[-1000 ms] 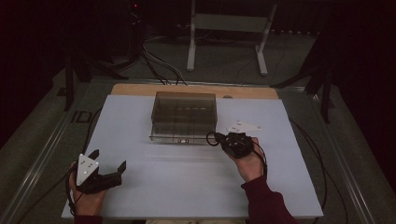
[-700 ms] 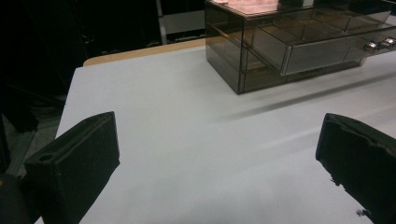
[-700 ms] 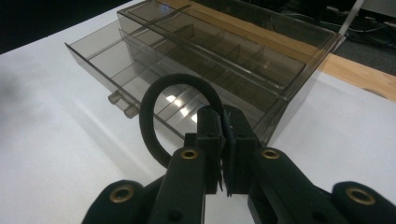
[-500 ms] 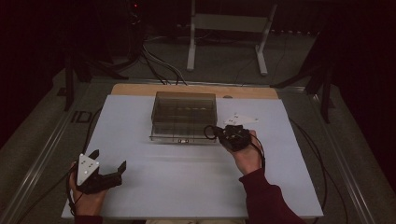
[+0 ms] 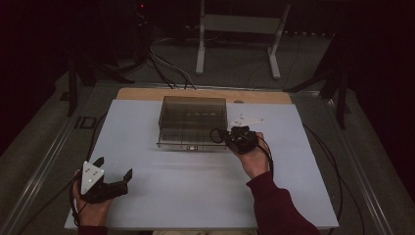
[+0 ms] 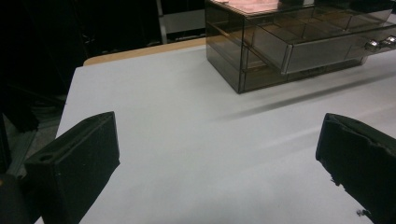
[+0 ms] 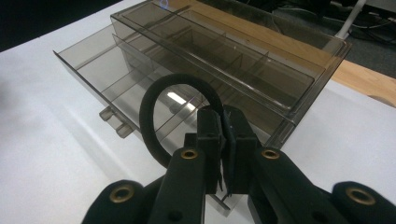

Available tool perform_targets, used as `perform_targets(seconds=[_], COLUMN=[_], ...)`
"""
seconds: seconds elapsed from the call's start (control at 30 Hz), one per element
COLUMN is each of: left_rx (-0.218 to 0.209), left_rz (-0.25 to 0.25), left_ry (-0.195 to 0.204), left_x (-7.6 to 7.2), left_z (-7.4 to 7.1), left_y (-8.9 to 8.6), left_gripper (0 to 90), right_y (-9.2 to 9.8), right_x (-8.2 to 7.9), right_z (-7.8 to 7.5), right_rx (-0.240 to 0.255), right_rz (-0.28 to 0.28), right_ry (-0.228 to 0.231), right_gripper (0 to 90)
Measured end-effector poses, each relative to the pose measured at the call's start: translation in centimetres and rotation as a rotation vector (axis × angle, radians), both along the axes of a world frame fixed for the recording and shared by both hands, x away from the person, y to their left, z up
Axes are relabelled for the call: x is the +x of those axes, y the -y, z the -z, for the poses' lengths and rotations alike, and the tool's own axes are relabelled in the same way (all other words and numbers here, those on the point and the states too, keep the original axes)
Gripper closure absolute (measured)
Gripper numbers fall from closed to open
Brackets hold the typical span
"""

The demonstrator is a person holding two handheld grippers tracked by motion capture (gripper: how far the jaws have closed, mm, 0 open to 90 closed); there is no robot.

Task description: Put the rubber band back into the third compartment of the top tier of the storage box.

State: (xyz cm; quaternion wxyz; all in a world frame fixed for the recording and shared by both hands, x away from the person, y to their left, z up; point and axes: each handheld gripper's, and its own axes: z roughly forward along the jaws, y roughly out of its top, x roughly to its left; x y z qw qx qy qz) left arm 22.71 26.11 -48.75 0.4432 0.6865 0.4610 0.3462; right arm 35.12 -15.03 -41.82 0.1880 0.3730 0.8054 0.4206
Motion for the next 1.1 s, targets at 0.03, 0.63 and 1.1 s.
perform_targets(seconds=[0.03,0.63,1.1], left_rx=[-0.001,-0.002,-0.003], left_rz=[0.0,0.005,0.009], left_ry=[0.0,-0.001,-0.001], left_x=[0.0,0.0,0.0], left_z=[0.0,0.0,0.1], left_y=[0.0,0.1,0.1], left_gripper=[0.4,0.4,0.4], right_y=[-0.1,-0.9,-1.4], right_x=[0.1,1.4,2.1], right_z=[0.0,1.0,1.4], right_rx=[-0.002,-0.041,-0.077], right_rz=[0.001,0.002,-0.001], right_ry=[-0.001,-0.039,-0.065], right_gripper=[87.4,87.2,87.3])
